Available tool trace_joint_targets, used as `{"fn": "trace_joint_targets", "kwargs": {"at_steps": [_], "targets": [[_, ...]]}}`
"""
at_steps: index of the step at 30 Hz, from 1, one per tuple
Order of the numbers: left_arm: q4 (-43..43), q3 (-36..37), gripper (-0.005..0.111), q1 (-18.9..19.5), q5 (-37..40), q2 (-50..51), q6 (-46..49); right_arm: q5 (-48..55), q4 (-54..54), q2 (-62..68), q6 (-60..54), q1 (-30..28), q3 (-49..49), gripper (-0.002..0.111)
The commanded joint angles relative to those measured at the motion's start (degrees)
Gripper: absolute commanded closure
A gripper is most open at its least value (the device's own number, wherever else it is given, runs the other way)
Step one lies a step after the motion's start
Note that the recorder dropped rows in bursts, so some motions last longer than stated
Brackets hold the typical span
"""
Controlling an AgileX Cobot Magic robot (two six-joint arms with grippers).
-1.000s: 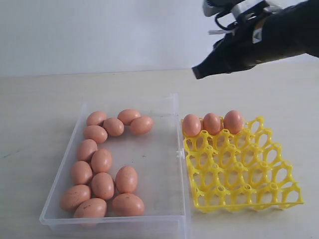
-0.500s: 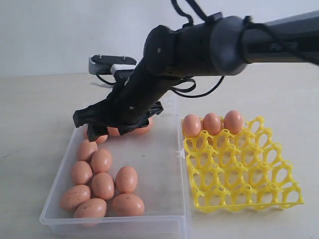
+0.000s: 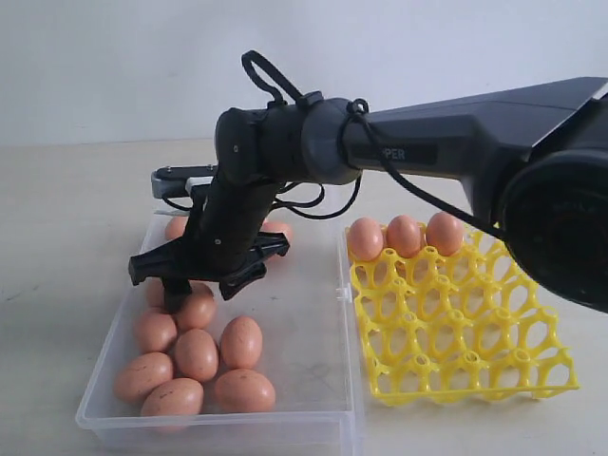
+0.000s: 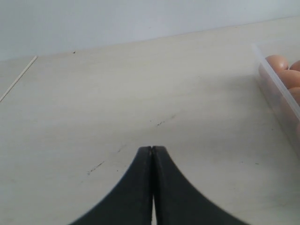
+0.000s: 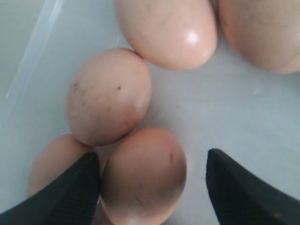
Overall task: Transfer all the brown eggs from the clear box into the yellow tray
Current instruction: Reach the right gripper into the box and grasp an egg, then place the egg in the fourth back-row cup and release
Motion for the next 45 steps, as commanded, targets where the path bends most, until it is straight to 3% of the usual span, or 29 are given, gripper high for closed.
{"fn": "trace_joint_targets", "kwargs": {"at_steps": [1,3,4,9,15,21,27,34,45], "targets": [[-0.1,-0.2,0.107,-0.3,-0.5,-0.3,-0.3,-0.5,-0.8,0.8,-1.9,0.2,-0.8,0.062],[-0.1,-0.2,0.107,-0.3,-0.5,-0.3,-0.3,-0.6,-2.8,0.0,-1.9,0.2,-0.8,0.100],[-0.1,-0.2,0.107,-0.3,-0.5,-0.3,-0.3,-0.9,-4.2,-0.5,-1.9,0.2,-0.8,0.107],[-0.1,-0.2,0.107,-0.3,-0.5,-0.3,-0.3,-11.7,-13.1,-7.8,-2.3,-0.6,7.3,0.108],[-0.1,-0.2,0.107,-0.3,-0.5,-0.3,-0.3,-45.6,-18.3,-25.9,-2.3,-6.1,34.2,0.108],[-0.1,-0.2,0.107,-0.3,-0.5,-0.3,-0.3,-67.0,-17.9,-38.8,-8.1,-15.7,56.4,0.108],[-0.1,-0.2,0.107,-0.3,-0.5,-0.3,-0.3,-70.5,-17.9,-41.4,-11.3,-25.3,64.4,0.108],[-0.1,-0.2,0.107,-0.3,-0.5,-0.3,-0.3,-71.6,-17.9,-40.2,-9.1,-31.2,64.9,0.108],[-0.1,-0.2,0.107,-0.3,-0.5,-0.3,-0.3,-75.1,-17.9,-33.4,-4.7,-33.3,64.9,0.108]]}}
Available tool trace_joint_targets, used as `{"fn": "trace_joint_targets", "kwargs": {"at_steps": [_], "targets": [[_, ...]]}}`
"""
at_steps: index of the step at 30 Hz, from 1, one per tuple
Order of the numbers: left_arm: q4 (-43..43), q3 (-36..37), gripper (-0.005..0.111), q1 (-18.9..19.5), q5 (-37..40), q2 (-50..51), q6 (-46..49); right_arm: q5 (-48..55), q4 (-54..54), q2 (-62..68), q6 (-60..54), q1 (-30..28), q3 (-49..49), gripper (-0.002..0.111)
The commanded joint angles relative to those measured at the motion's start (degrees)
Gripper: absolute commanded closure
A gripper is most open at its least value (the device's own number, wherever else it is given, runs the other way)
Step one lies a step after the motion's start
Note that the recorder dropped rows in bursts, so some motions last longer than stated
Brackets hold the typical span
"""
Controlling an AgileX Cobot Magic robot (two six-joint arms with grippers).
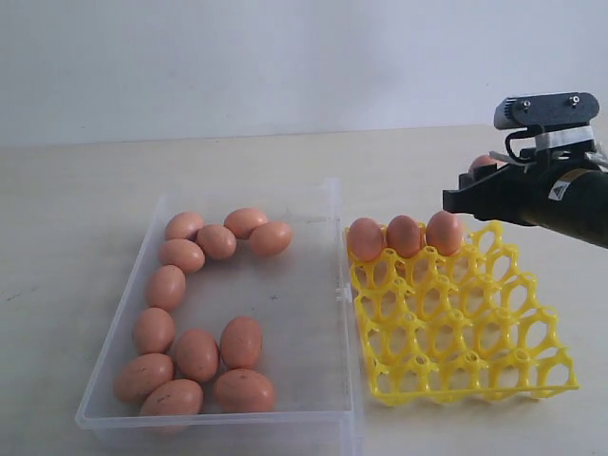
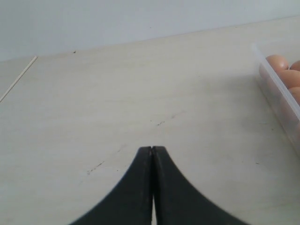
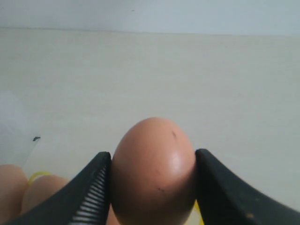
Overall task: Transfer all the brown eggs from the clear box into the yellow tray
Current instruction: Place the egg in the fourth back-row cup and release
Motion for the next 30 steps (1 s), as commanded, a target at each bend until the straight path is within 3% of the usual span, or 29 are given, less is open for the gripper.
{"fn": "trace_joint_targets", "kwargs": {"at_steps": [1,14,17,21,23,27,30], "targets": [[-0.1,-0.2,0.107,-0.3,-0.5,-0.3,-0.3,-3.9,-0.3,3.0,0.4,-0.3,0.2,0.108],[-0.1,-0.2,0.107,-0.3,-0.5,-0.3,-0.3,-3.8,0.8,6.3,0.4,-1.0,0.2,0.104],[-0.1,-0.2,0.107,-0.3,-0.5,-0.3,-0.3,-2.9,0.3,6.3,0.4,-1.0,0.2,0.088],[-0.1,-0.2,0.107,-0.3,-0.5,-0.3,-0.3,-1.1,0.3,6.3,0.4,-1.0,0.2,0.053],[-0.1,-0.2,0.107,-0.3,-0.5,-0.3,-0.3,-0.6,0.3,6.3,0.4,-1.0,0.2,0.041],[-0.1,-0.2,0.107,-0.3,-0.5,-0.3,-0.3,1.6,0.3,3.1,0.3,-1.0,0.2,0.045],[-0.1,-0.2,0.107,-0.3,-0.5,-0.3,-0.3,5.6,0.1,-3.8,0.3,-1.0,-0.4,0.065]]}}
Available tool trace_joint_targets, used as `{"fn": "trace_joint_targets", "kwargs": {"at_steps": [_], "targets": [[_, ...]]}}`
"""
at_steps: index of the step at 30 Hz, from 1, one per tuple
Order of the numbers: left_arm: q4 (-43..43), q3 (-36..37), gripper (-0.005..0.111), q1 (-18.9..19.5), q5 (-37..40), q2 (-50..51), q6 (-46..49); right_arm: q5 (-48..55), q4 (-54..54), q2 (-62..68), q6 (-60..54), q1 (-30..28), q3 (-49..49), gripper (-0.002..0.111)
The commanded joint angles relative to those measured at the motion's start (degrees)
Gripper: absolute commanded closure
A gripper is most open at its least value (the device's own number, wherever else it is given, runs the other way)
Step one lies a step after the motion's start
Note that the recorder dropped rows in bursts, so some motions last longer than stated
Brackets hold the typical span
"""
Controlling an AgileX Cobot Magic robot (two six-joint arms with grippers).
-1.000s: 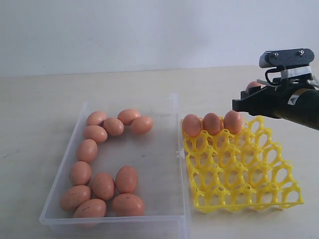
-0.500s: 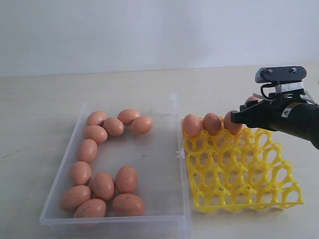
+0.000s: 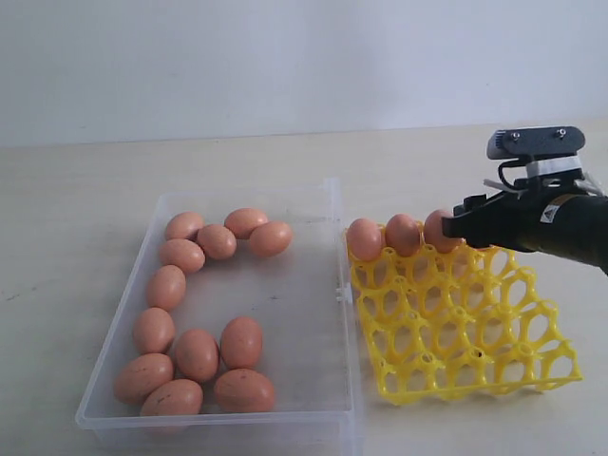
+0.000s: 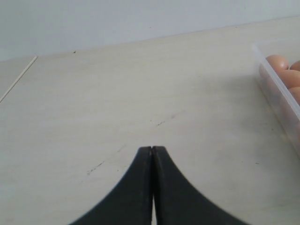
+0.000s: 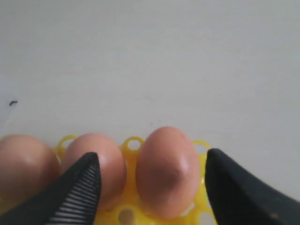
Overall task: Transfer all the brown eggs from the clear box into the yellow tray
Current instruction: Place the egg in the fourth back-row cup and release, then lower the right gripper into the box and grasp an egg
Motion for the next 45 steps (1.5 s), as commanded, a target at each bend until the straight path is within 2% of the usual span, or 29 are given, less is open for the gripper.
{"fn": "trace_joint_targets", "kwargs": {"at_steps": [1,4,10,13,15,17,21,25,34,42,45], "targets": [[-0.1,-0.2,0.107,-0.3,-0.5,-0.3,-0.3,5.9,-1.1,-10.4,-0.1,-0.1,-1.4,0.078],[-0.1,-0.2,0.107,-0.3,-0.5,-0.3,-0.3,15.5,-5.4,-17.2,0.0,2.5,-7.7,0.109],[-0.1,-0.2,0.107,-0.3,-0.5,-0.3,-0.3,41.9,-7.5,-15.2,-0.1,15.2,-25.5,0.108],[-0.1,-0.2,0.107,-0.3,-0.5,-0.3,-0.3,46.0,-5.6,-10.1,-0.1,22.2,-29.7,0.108],[-0.1,-0.2,0.107,-0.3,-0.5,-0.3,-0.3,47.3,-3.3,-6.4,-1.2,25.6,-31.6,0.104],[-0.1,-0.2,0.107,-0.3,-0.5,-0.3,-0.3,49.0,2.0,-2.1,-4.3,29.1,-33.6,0.095],[-0.1,-0.2,0.107,-0.3,-0.5,-0.3,-0.3,55.9,11.8,6.0,-5.1,33.4,-38.3,0.069],[-0.1,-0.2,0.107,-0.3,-0.5,-0.3,-0.3,62.7,13.3,13.0,-1.7,34.8,-43.3,0.045],[-0.1,-0.2,0.107,-0.3,-0.5,-0.3,-0.3,67.7,8.2,18.9,6.5,34.8,-47.6,0.044],[-0.1,-0.2,0.107,-0.3,-0.5,-0.3,-0.3,67.6,10.0,20.8,7.1,34.8,-47.6,0.044],[-0.1,-0.2,0.107,-0.3,-0.5,-0.3,-0.3,67.7,14.2,22.1,6.3,34.8,-47.6,0.047]]}}
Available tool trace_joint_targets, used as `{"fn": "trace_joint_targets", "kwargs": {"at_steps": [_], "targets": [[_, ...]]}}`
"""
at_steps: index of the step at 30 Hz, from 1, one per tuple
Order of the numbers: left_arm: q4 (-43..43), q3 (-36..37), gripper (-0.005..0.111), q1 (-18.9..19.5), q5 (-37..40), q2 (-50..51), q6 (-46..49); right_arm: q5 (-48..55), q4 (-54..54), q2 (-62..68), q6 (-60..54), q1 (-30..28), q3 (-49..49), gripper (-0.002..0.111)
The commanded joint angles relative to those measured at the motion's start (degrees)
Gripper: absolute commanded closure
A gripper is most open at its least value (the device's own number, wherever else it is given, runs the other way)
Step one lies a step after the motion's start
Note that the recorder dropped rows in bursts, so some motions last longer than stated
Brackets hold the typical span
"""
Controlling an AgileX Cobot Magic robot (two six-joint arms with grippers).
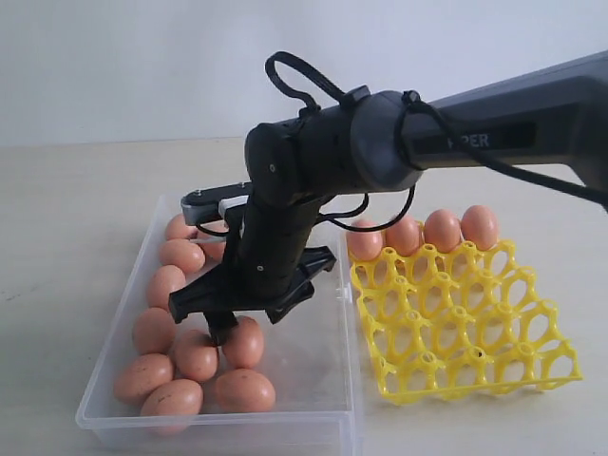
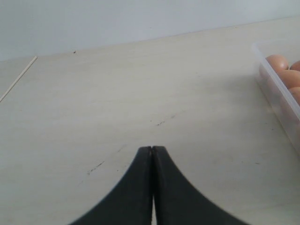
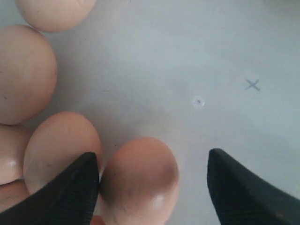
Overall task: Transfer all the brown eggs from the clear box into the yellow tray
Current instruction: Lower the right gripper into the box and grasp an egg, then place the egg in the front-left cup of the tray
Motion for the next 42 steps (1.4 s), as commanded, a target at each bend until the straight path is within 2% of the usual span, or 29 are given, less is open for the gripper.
{"fn": "trace_joint_targets", "kwargs": {"at_steps": [1,3,6,7,10,13,20,24,29,42], "targets": [[-0.1,-0.2,0.107,-0.3,-0.5,-0.3,-0.3,0.1,5.1,1.8,-1.6,0.1,-0.3,0.049],[-0.1,-0.2,0.107,-0.3,-0.5,-0.3,-0.3,-0.4,5.3,2.2,-1.9,0.1,-0.3,0.058],[-0.1,-0.2,0.107,-0.3,-0.5,-0.3,-0.3,-0.6,2.8,1.8,-1.9,0.1,-0.3,0.092],[-0.1,-0.2,0.107,-0.3,-0.5,-0.3,-0.3,-0.6,1.5,1.2,-1.9,0.1,-0.3,0.107],[-0.1,-0.2,0.107,-0.3,-0.5,-0.3,-0.3,-4.1,-3.1,-2.0,-1.9,-0.8,1.2,0.108],[-0.1,-0.2,0.107,-0.3,-0.5,-0.3,-0.3,-14.2,-7.6,-7.5,-1.9,-2.1,6.8,0.108],[-0.1,-0.2,0.107,-0.3,-0.5,-0.3,-0.3,-50.6,-8.6,-21.2,-4.6,-8.3,31.1,0.108],[-0.1,-0.2,0.107,-0.3,-0.5,-0.3,-0.3,-64.7,-7.1,-24.2,-10.8,-12.0,41.1,0.108],[-0.1,-0.2,0.107,-0.3,-0.5,-0.3,-0.3,-73.1,-6.2,-23.2,-12.3,-14.9,46.7,0.108],[-0.1,-0.2,0.107,-0.3,-0.5,-0.3,-0.3,-77.5,-4.7,-17.0,-12.6,-15.1,47.0,0.108]]}}
